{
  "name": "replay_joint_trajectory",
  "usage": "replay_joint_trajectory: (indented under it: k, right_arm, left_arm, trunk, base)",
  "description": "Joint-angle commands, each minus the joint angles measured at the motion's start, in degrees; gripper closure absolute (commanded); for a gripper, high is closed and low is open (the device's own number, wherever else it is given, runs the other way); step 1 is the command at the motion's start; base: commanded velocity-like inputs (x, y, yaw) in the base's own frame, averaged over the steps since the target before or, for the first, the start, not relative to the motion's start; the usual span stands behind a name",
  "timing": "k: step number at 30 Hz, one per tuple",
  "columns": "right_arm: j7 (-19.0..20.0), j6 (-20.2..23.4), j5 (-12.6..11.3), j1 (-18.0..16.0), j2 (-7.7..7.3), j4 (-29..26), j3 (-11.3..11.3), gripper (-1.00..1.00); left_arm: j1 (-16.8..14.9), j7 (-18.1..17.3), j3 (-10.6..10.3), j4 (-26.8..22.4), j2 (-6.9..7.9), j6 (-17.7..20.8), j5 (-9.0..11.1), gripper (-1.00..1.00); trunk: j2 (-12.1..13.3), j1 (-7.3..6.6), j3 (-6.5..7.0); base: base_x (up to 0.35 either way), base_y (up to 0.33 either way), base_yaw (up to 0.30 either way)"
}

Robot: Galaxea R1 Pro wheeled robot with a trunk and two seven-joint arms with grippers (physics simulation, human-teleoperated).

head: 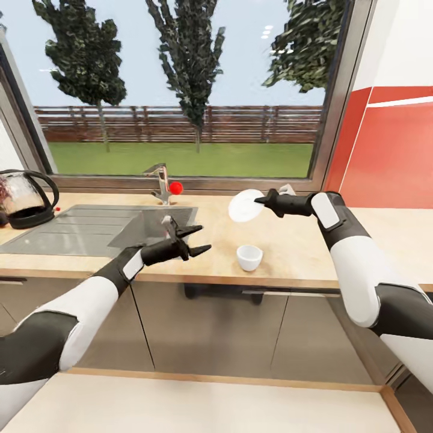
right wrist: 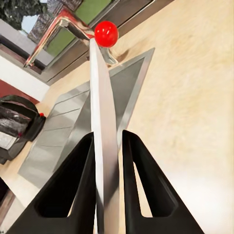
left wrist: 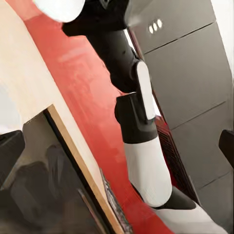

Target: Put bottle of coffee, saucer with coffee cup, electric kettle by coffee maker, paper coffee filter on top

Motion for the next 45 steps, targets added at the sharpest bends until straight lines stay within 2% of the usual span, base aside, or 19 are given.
replay_joint_trajectory:
  k: [1, 3, 5, 7, 11, 13, 16, 18, 20, 22, 23, 27, 29, 30, 32, 36, 42, 44, 45]
  right_arm:
    - [0.62, 0.29, 0.33, -0.06, 0.00, -0.04, -0.31, 1.00]
    - [0.62, 0.28, 0.32, -0.06, -0.02, -0.08, -0.31, 1.00]
    - [0.62, 0.28, 0.32, -0.08, -0.06, -0.16, -0.31, 1.00]
    - [0.62, 0.28, 0.32, -0.11, -0.29, -0.97, -0.31, 1.00]
    - [0.69, 0.33, 0.32, -0.10, -0.67, -2.04, -0.31, 1.00]
    - [0.80, 0.35, 0.24, -0.09, -1.27, -2.31, -0.31, 1.00]
    - [1.00, 0.36, -0.04, -0.08, -1.84, -2.44, -0.31, 1.00]
    - [2.12, 0.36, -0.50, -0.07, -2.20, -2.97, -0.31, 1.00]
    - [4.77, 0.39, -0.96, -0.07, -2.92, -3.81, -0.31, 1.00]
    - [5.35, 0.45, -1.04, -0.07, -3.15, -4.00, -0.31, 1.00]
    - [6.07, 0.57, -1.29, -0.02, -3.80, -4.30, -0.31, 1.00]
    - [6.33, 0.61, -1.95, 0.01, -4.06, -4.40, -0.31, 1.00]
    - [6.43, 0.62, -2.38, 0.02, -4.14, -4.43, -0.31, 1.00]
    - [6.48, 0.62, -2.55, 0.02, -4.17, -4.46, -0.31, 1.00]
    - [6.49, 0.63, -2.62, 0.07, -4.18, -4.46, -0.31, 1.00]
    - [6.50, 0.63, -2.66, 0.10, -4.19, -4.46, -0.31, 1.00]
    - [6.51, 0.61, -3.07, 0.18, -3.97, -4.45, -0.39, 1.00]
    - [6.51, 0.61, -3.69, 0.22, -3.90, -4.45, -0.39, 1.00]
    - [6.50, 0.59, -5.31, 0.38, -3.84, -4.45, -0.40, 1.00]
  left_arm:
    - [1.21, -5.43, -5.42, -0.01, -0.10, -1.68, 0.21, -1.00]
    - [2.45, -8.49, -9.76, -0.01, -0.19, -4.61, 0.21, -1.00]
    - [5.23, -8.49, -15.36, -0.02, -0.31, -9.64, 0.20, -1.00]
    - [9.74, -8.49, -17.69, -0.03, -0.33, -12.00, 0.21, -1.00]
    - [16.34, -8.49, -18.71, 0.28, 0.59, -13.85, 0.20, -1.00]
    - [21.08, -8.49, -18.99, 0.50, 3.20, -17.56, 0.20, -1.00]
    - [24.93, -8.49, -19.07, 0.58, 5.67, -20.37, 0.23, -1.00]
    - [28.38, -8.49, -19.10, 0.63, 8.21, -22.00, 0.26, -1.00]
    - [35.47, -8.49, -18.99, 0.71, 12.16, -25.54, 0.32, -1.00]
    - [38.05, -8.49, -18.89, 1.04, 13.65, -27.97, 0.34, -1.00]
    - [43.03, -8.49, -18.60, 6.39, 16.39, -32.53, 0.42, -1.00]
    - [45.66, -8.49, -16.45, 12.65, 18.24, -37.50, 0.45, -1.00]
    - [49.90, -8.49, -11.91, 14.40, 20.55, -40.85, 0.46, -1.00]
    - [53.39, -8.49, -5.71, 15.07, 21.89, -42.34, 0.46, -1.00]
    - [55.40, -8.49, -2.22, 15.38, 22.45, -42.84, 0.48, -1.00]
    - [58.85, -8.49, -0.29, 15.55, 22.78, -43.06, 0.59, -1.00]
    - [60.66, -7.30, 0.52, 15.62, 22.97, -43.05, 0.64, -1.00]
    - [60.73, -6.60, 0.55, 15.61, 22.98, -43.04, 0.64, -1.00]
    - [60.79, -5.83, 0.58, 15.61, 22.99, -43.03, 0.64, -1.00]
  trunk:
    - [-0.03, -0.01, -0.06]
    - [-0.03, -0.01, -0.06]
    - [-0.03, -0.01, -0.06]
    - [-0.03, -0.01, -0.06]
    - [-0.03, -0.01, -0.06]
    - [-0.03, -0.01, -0.06]
    - [-0.03, -0.01, -0.06]
    - [-0.03, -0.01, -0.06]
    - [-0.03, -0.01, -0.06]
    - [-0.03, -0.01, -0.06]
    - [-0.03, -0.01, -0.06]
    - [-0.03, -0.01, -0.06]
    - [-0.03, -0.01, -0.06]
    - [-0.03, -0.01, -0.06]
    - [-0.03, -0.01, -0.06]
    - [-0.03, -0.01, -0.06]
    - [-0.03, -0.01, -0.06]
    - [-0.03, -0.01, -0.06]
    - [-0.03, -0.01, -0.06]
  base:
    - [-0.003, 0.000, 0.000]
    - [-0.002, 0.000, 0.000]
    - [-0.001, 0.000, 0.000]
    - [0.000, 0.000, 0.000]
    - [0.000, 0.000, 0.000]
    - [0.000, 0.000, 0.000]
    - [0.000, 0.000, 0.000]
    - [0.000, 0.000, 0.000]
    - [0.000, 0.000, 0.000]
    - [0.000, 0.000, 0.000]
    - [0.000, 0.000, 0.000]
    - [0.000, 0.000, 0.000]
    - [0.000, 0.000, 0.000]
    - [0.000, 0.000, 0.000]
    - [0.000, 0.000, 0.000]
    - [0.000, 0.000, 0.000]
    - [0.000, 0.000, 0.000]
    - [0.000, 0.000, 0.000]
    - [0.000, 0.000, 0.099]
